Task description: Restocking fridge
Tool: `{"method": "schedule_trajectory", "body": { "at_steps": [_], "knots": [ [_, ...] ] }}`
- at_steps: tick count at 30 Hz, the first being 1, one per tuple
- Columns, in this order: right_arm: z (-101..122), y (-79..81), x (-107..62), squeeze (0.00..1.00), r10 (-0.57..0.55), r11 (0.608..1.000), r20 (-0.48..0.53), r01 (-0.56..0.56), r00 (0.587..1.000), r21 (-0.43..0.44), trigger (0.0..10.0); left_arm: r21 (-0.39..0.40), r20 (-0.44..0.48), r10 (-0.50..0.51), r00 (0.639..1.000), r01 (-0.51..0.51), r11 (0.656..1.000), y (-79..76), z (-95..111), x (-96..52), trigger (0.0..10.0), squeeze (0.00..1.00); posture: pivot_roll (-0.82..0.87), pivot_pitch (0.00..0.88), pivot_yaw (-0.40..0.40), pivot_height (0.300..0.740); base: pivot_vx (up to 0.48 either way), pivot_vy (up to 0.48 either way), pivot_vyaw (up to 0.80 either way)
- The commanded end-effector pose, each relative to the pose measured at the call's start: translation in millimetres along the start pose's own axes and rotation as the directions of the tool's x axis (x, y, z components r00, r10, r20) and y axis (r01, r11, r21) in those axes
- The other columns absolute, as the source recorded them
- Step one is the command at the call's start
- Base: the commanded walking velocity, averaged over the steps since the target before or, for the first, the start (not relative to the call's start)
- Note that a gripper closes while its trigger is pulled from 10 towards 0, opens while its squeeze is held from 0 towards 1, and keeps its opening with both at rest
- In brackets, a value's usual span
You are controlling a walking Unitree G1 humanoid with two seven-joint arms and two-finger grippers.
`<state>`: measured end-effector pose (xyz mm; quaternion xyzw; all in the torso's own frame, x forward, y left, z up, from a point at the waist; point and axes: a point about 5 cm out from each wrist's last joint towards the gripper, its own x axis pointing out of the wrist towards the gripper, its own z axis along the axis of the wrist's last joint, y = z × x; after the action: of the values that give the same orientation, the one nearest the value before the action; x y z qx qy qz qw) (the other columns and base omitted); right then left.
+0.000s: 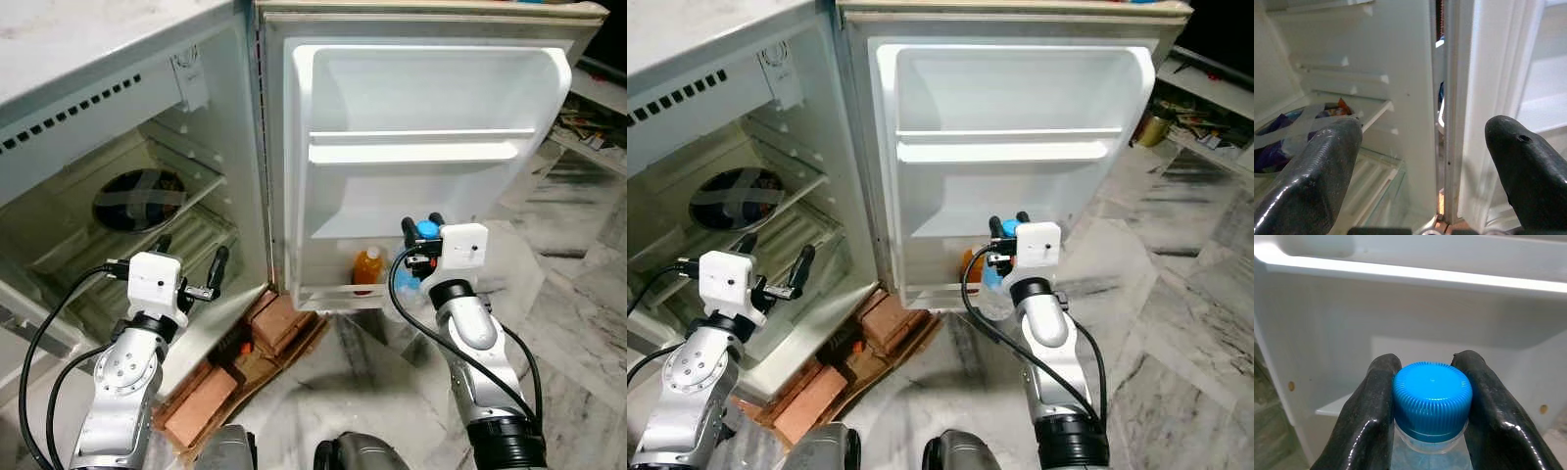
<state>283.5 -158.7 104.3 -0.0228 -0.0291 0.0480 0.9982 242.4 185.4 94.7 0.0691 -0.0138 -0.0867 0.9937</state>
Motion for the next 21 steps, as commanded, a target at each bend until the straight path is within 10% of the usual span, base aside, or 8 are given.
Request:
{"method": "schedule_trajectory", "body": {
  "at_steps": [1, 21],
  "knots": [
    [8.4, -4.4, 2.1, 0.0, -0.007, 1.0, 0.038, 0.007, 0.999, 0.004, 10.0, 0.006, -0.018, 0.015, 1.0, -0.015, 1.0, 1.2, -2.8, -2.0, 10.0, 0.0, 0.06, 0.078, -0.044, 0.74, 0.0, 0.0, 0.0],
    [8.6, -1.5, 3.0, 0.0, 0.018, 1.0, 0.039, -0.019, 0.999, 0.025, 10.0, 0.009, -0.023, 0.045, 0.999, -0.045, 0.999, 2.7, -3.0, 0.0, 10.0, 0.0, 0.06, 0.089, -0.04, 0.651, 0.0, 0.0, 0.0]
  ]
}}
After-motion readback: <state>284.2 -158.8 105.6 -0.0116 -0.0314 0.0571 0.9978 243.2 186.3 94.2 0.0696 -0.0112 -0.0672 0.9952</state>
